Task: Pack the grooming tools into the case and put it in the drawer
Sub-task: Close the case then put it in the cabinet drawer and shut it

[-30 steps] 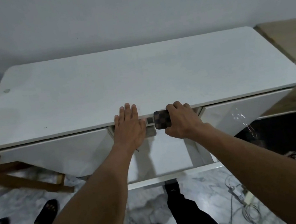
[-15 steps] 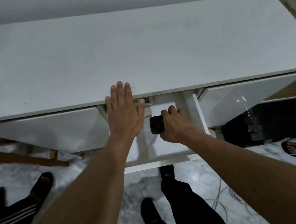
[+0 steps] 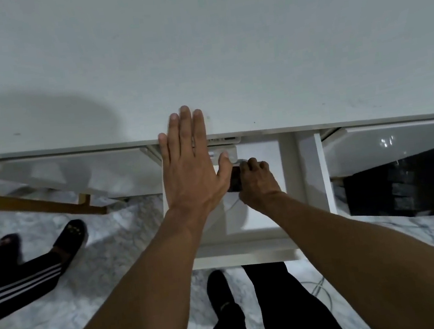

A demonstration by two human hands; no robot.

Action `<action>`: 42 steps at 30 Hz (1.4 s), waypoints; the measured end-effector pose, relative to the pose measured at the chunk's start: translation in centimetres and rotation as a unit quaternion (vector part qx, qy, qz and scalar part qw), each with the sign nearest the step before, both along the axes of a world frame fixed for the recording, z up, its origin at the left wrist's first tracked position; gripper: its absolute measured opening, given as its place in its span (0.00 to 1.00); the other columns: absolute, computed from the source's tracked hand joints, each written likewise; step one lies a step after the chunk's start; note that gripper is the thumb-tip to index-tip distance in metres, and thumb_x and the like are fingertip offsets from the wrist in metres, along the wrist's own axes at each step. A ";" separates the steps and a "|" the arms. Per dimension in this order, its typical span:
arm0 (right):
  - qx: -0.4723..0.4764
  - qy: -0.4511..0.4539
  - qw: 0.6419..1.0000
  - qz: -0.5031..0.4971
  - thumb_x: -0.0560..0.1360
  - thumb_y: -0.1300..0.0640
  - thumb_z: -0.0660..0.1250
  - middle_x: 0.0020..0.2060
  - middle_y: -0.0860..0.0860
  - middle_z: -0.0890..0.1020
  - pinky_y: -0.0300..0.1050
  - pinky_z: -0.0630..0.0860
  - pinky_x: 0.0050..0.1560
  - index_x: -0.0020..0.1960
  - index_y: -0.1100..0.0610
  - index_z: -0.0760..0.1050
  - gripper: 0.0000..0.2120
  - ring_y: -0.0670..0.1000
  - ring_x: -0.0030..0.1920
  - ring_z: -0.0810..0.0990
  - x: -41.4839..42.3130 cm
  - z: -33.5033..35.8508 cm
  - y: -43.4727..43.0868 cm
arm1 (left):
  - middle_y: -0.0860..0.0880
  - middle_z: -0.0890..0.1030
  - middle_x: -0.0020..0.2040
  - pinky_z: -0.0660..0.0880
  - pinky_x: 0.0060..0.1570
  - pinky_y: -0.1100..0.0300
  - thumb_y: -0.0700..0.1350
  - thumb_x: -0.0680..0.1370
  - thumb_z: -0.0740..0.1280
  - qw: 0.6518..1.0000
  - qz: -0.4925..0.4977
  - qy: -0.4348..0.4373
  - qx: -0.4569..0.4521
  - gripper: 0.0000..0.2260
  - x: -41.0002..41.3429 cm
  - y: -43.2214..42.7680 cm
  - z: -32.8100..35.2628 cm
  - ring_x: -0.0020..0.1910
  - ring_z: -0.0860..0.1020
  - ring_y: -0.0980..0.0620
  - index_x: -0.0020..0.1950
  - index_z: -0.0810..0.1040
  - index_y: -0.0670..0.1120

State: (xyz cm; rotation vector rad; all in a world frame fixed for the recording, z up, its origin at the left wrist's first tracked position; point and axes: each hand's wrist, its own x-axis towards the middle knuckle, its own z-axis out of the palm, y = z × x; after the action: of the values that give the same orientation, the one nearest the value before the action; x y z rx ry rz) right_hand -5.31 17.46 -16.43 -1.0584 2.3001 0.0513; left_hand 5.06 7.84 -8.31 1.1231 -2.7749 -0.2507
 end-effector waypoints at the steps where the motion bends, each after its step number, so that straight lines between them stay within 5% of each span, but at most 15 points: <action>1: -0.002 0.000 1.000 0.000 0.70 0.62 0.68 0.66 0.59 0.69 0.56 0.72 0.64 0.71 0.62 0.61 0.32 0.62 0.65 0.67 0.0 -0.1 0.0 | 0.44 0.46 0.80 0.39 0.76 0.48 0.58 0.77 0.55 1.000 -0.001 -0.003 -0.001 0.36 0.0 0.0 0.0 0.78 0.43 0.46 0.79 0.46 0.44; 7: -0.003 0.024 0.999 -0.022 0.74 0.58 0.67 0.69 0.56 0.67 0.59 0.68 0.68 0.73 0.61 0.59 0.31 0.62 0.72 0.61 0.5 2.6 0.9 | 0.44 0.44 0.80 0.39 0.76 0.47 0.55 0.77 0.56 0.999 -0.013 -0.021 0.029 0.36 0.4 0.1 1.3 0.78 0.41 0.46 0.79 0.44 0.44; 18: -0.129 0.102 0.985 -0.051 0.75 0.56 0.61 0.63 0.57 0.75 0.56 0.72 0.65 0.63 0.61 0.69 0.18 0.59 0.65 0.70 4.6 12.2 7.6 | 0.45 0.51 0.80 0.45 0.76 0.47 0.52 0.82 0.51 0.991 -0.090 -0.067 0.078 0.28 6.8 7.3 4.8 0.78 0.48 0.47 0.78 0.48 0.42; 28: -0.094 0.089 0.991 -0.046 0.77 0.57 0.61 0.68 0.56 0.71 0.55 0.71 0.67 0.70 0.60 0.64 0.23 0.59 0.69 0.68 11.3 13.2 14.5 | 0.44 0.48 0.80 0.39 0.74 0.51 0.54 0.78 0.40 0.987 -0.093 -0.082 0.097 0.31 14.7 14.1 2.0 0.79 0.46 0.47 0.78 0.46 0.42; 34: -0.038 0.036 0.999 0.016 0.80 0.58 0.59 0.79 0.56 0.42 0.57 0.48 0.77 0.79 0.61 0.40 0.36 0.58 0.79 0.41 12.3 11.8 17.7 | 0.41 0.41 0.79 0.40 0.74 0.52 0.50 0.81 0.47 0.988 -0.056 -0.092 0.110 0.30 15.6 16.6 1.5 0.78 0.41 0.45 0.78 0.41 0.39; 42: -0.044 0.062 0.997 0.023 0.79 0.57 0.59 0.79 0.58 0.39 0.57 0.48 0.77 0.79 0.60 0.38 0.38 0.60 0.79 0.40 9.4 11.0 14.3 | 0.40 0.34 0.77 0.44 0.76 0.49 0.49 0.80 0.54 0.980 -0.057 -0.151 0.120 0.35 12.3 14.1 1.5 0.77 0.36 0.43 0.76 0.35 0.37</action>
State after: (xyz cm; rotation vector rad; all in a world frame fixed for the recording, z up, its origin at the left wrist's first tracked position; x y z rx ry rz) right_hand 4.05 31.77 -5.41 -1.1829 2.4088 0.0339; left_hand 17.31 21.95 -6.77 1.1378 -3.1511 -0.4773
